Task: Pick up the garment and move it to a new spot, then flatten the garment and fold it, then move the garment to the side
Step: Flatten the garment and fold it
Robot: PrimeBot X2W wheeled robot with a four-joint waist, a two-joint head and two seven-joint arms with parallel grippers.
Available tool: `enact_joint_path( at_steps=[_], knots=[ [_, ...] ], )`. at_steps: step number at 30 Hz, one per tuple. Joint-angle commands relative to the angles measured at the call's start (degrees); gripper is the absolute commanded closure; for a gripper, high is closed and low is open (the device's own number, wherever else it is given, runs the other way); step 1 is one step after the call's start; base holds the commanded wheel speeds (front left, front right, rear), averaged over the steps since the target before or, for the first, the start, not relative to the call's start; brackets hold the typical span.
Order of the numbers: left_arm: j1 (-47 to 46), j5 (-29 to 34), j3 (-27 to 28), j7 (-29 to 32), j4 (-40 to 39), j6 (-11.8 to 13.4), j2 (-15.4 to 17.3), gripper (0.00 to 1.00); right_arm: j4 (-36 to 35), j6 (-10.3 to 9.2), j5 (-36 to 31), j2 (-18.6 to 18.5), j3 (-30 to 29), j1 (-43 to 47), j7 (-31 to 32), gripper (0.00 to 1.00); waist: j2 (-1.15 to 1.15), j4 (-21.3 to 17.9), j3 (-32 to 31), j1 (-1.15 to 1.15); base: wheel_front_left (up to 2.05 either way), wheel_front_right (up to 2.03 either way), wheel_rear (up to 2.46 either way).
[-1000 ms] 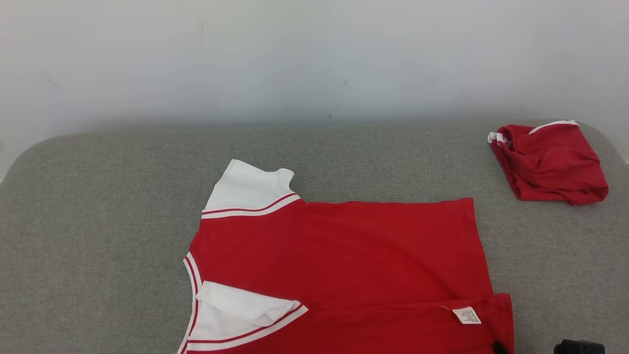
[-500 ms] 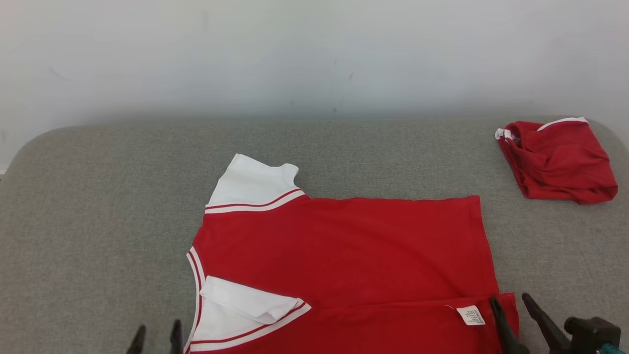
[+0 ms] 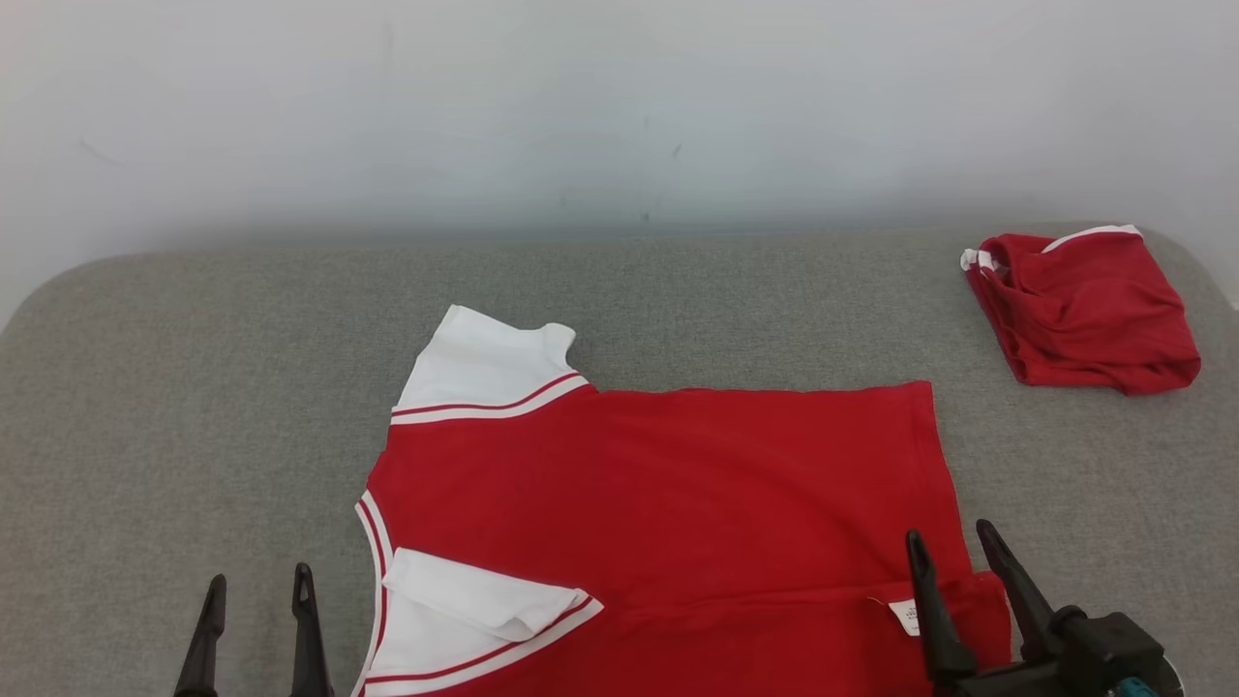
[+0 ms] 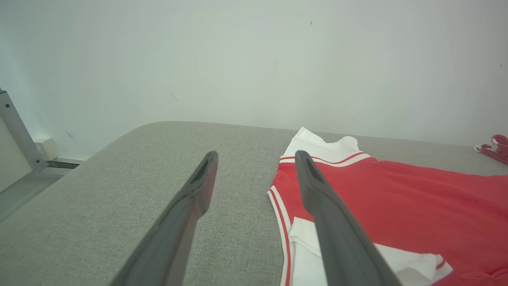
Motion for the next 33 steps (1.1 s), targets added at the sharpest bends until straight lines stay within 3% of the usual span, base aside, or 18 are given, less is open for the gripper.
enact_joint_path(
  at_steps=[1, 10, 24, 28, 33],
  knots=[
    [0.8, 1.5, 0.8, -0.1, -0.1, -0.7, -0.9, 0.00, -0.8, -0.15, -0.8, 1.0, -0.4, 0.4, -0.2, 0.00, 0.00, -0.2, -0.1, 0.00, 0.00, 0.00, 0.00],
    [1.0, 7.9, 2.7, -0.1, 4.6, -5.6, -3.4, 0.00, -2.1, -0.15, -4.1, 4.4, -0.6, 1.7, -0.2, 0.00, 0.00, -1.1, -0.5, 0.00, 0.00, 0.00, 0.00],
    [-3.1, 9.0, 6.0, -0.1, 7.1, -8.5, -4.8, 0.00, -2.9, -0.15, -5.2, 5.0, -2.1, -0.4, -0.2, 0.00, 0.00, -1.8, 0.9, 0.00, 0.00, 0.00, 0.00],
    [-5.7, 9.3, 6.1, -0.1, 8.0, -9.3, -3.7, 0.00, -2.9, -0.15, -5.5, 5.2, -2.7, -1.6, -0.2, 0.00, 0.00, -2.4, 1.8, 0.00, 0.00, 0.00, 0.00],
    [-13.6, 7.8, 5.4, -0.1, 12.9, -10.3, 0.6, 0.00, -2.0, -0.15, -5.5, 5.0, -3.1, -5.6, -0.2, 0.00, 0.00, -4.6, 4.5, 0.00, 0.00, 0.00, 0.00]
  ],
)
